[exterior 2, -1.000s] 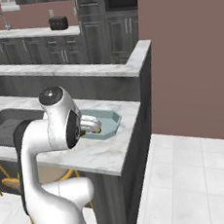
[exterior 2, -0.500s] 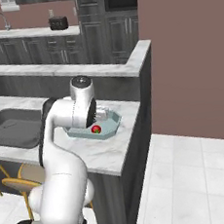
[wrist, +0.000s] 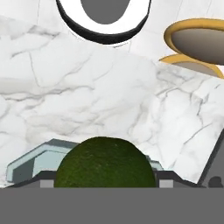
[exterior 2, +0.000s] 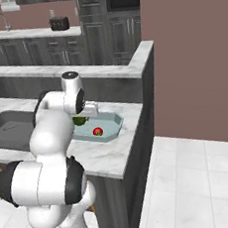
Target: Place the cold items (lime and tomato) from the fridge in one tupperware on the dining counter. Place the warm items (hot dog and kebab skewer) in the stove area in another tupperware.
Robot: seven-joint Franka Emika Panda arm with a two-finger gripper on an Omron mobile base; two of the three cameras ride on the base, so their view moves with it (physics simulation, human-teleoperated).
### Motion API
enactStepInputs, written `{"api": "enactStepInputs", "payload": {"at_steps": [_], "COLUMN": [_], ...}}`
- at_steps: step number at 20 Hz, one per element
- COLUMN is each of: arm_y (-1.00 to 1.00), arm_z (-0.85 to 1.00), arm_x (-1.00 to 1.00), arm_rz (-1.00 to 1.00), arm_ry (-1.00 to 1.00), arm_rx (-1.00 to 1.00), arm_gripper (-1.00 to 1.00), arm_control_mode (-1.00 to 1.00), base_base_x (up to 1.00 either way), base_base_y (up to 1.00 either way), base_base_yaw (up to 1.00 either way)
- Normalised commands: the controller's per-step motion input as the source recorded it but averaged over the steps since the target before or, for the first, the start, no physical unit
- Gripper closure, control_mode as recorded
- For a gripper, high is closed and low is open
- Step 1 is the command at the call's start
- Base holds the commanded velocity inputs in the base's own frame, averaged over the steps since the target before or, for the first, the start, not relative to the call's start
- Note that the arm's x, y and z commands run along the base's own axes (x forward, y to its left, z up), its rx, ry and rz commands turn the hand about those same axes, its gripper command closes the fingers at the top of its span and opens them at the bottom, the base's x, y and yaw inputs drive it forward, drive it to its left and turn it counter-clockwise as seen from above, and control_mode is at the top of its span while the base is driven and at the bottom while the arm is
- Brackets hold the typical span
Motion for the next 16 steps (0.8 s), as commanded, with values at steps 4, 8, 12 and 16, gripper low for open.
{"api": "enactStepInputs", "payload": {"at_steps": [4, 8, 12, 16], "arm_y": [0.04, 0.15, 0.16, 0.05], "arm_z": [-0.56, -0.71, -0.57, -0.37], "arm_x": [0.66, 0.77, 0.84, 0.81], "arm_rz": [0.0, 0.0, 0.0, 0.0], "arm_ry": [0.04, 0.14, 0.15, 0.12], "arm_rx": [0.0, -0.03, -0.02, 0.0], "arm_gripper": [1.0, 1.0, 1.0, 1.0], "arm_control_mode": [-1.0, -1.0, -1.0, -1.0], "base_base_x": [0.0, 0.0, 0.0, 0.0], "base_base_y": [0.0, 0.0, 0.0, 0.0], "base_base_yaw": [0.0, 0.0, 0.0, 0.0]}}
